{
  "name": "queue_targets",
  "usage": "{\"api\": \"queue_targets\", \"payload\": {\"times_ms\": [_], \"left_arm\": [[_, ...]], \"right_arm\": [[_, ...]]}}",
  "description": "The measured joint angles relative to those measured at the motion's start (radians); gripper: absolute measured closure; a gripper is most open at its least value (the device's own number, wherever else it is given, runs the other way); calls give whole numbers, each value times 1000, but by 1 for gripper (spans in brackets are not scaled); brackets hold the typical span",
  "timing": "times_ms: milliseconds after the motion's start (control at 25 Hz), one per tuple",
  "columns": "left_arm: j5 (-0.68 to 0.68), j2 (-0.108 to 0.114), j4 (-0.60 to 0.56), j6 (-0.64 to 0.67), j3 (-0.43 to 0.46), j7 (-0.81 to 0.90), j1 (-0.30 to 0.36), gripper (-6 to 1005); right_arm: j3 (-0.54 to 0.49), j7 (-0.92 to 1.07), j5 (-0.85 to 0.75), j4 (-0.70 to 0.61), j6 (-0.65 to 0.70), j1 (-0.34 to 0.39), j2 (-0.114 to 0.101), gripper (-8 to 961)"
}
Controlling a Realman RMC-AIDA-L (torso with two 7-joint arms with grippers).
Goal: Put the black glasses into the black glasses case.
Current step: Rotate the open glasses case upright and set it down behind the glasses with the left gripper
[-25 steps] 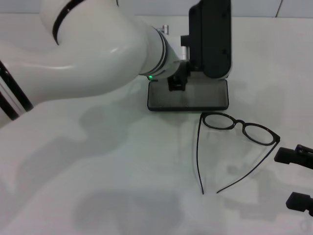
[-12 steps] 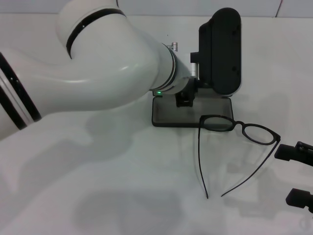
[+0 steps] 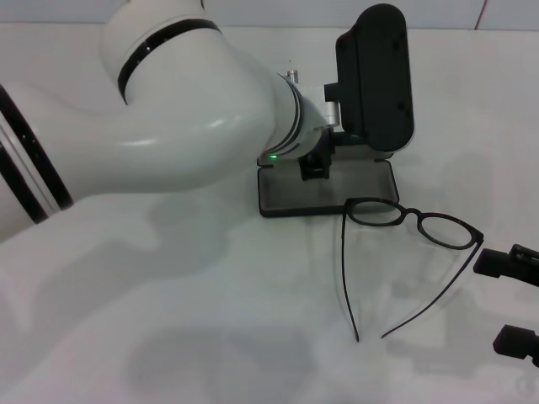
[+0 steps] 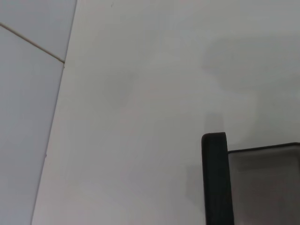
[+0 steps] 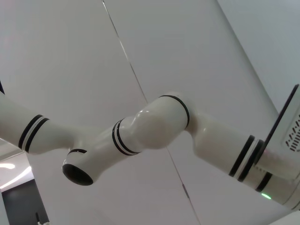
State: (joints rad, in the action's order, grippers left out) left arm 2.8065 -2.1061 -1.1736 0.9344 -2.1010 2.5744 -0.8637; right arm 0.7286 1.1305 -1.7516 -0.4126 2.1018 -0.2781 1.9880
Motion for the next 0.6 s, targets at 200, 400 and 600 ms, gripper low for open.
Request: {"api": "queue_targets", "payload": {"times_ms": [200,400,600], "left_arm": [[1,0,-5,-3,-1,2,6,652],[1,0,-15,-4,-1,2,9,637],[1,5,-99,6,4,-4,18,621]], "right_arm": [[0,0,0,0,3,2,0,95],[0,3,-3,0,1,3,0,96],[-10,8,-4,-6,-31,19,-15,96]]}}
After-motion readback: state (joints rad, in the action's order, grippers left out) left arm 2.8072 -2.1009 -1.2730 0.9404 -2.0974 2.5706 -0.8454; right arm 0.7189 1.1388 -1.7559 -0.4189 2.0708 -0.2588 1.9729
